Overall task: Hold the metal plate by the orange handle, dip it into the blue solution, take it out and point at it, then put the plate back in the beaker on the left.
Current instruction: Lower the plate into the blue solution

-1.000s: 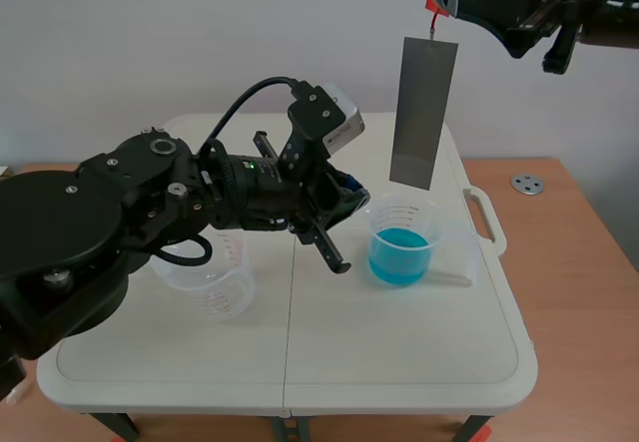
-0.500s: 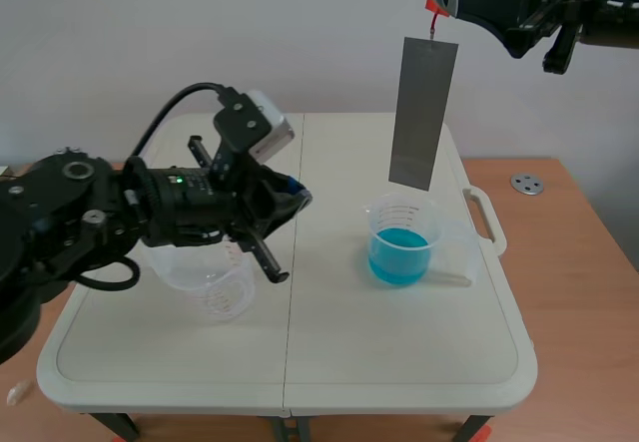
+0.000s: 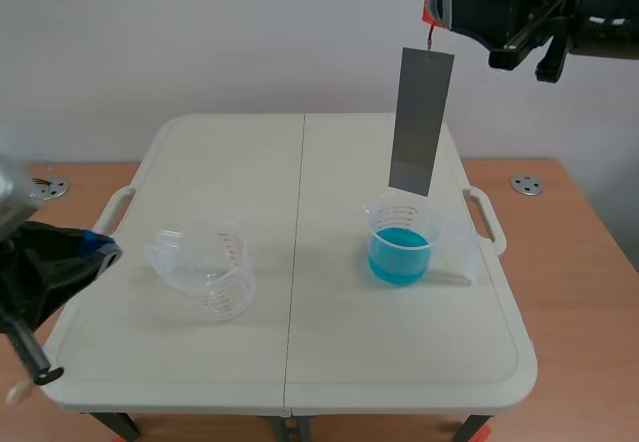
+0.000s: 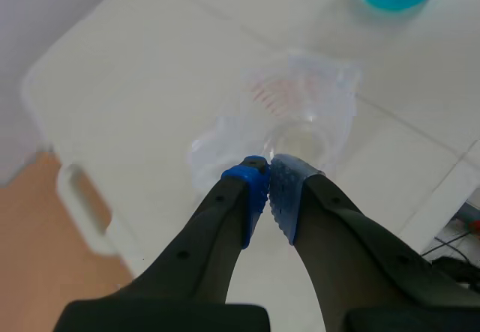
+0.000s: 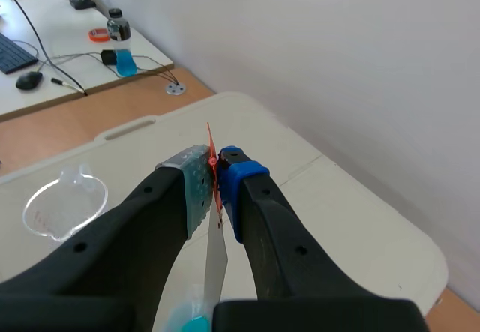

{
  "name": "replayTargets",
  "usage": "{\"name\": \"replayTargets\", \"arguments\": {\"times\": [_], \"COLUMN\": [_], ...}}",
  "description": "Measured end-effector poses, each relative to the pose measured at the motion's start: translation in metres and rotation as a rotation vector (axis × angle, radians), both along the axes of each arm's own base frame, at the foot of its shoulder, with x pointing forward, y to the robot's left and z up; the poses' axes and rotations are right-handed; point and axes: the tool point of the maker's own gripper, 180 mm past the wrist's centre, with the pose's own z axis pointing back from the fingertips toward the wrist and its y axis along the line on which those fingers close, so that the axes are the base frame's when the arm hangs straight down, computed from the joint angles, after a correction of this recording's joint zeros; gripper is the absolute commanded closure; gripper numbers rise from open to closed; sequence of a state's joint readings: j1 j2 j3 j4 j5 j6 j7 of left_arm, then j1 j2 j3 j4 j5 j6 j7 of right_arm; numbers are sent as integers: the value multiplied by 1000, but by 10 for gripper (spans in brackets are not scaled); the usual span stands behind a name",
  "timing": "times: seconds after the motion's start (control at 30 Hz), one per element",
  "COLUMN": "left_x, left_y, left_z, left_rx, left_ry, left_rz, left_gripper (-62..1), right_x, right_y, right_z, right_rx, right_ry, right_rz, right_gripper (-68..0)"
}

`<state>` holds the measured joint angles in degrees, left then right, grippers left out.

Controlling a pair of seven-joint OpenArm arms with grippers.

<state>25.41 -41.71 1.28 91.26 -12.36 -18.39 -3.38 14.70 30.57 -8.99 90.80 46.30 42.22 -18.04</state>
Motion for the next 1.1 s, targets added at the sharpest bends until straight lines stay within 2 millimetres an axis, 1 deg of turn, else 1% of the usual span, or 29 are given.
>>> {"name": "replayTargets", "arguments": {"times": [0.1, 0.17, 0.23, 0.3, 0.37, 0.5, 0.6, 0.7, 0.8, 0.93, 1.0, 1.1], "left_x": [-20, -36, -54, -73, -94, -136, -158, -170, -176, -180, -185, -198], "left_y": [35, 55, 70, 80, 85, 85, 87, 92, 100, 107, 107, 102], "left_z": [-8, -14, -20, -27, -36, -54, -63, -68, -73, -78, -81, -90], "left_rx": [43, 73, 97, 117, 132, 138, 142, 141, 154, 165, 163, 154], "left_ry": [40, 79, 116, 159, 218, 341, 401, 432, 451, 465, 482, 524], "left_rz": [80, 124, 150, 170, 176, 176, 181, 193, 208, 225, 226, 220], "left_gripper": [-58, -58, -58, -58, -58, -58, -58, -58, -58, -58, -58, -58], "right_x": [3, 5, 6, 7, 7, 8, 8, 9, 8, 8, 9, 11], "right_y": [-1, -3, -5, -6, -7, -8, -7, -3, 2, 4, 4, 1], "right_z": [-3, -5, -8, -10, -10, -11, -13, -15, -18, -30, -35, -45], "right_rx": [21, 17, 15, 16, 21, 22, 12, 8, 16, 12, 16, 3], "right_ry": [0, -3, 7, 12, 10, 15, 13, 12, 18, 54, 68, 88], "right_rz": [-9, -18, -24, -27, -28, -31, -33, -34, -28, -22, -24, -36], "right_gripper": [-13, -13, -13, -13, -13, -13, -13, -13, -13, -13, -13, -13]}}
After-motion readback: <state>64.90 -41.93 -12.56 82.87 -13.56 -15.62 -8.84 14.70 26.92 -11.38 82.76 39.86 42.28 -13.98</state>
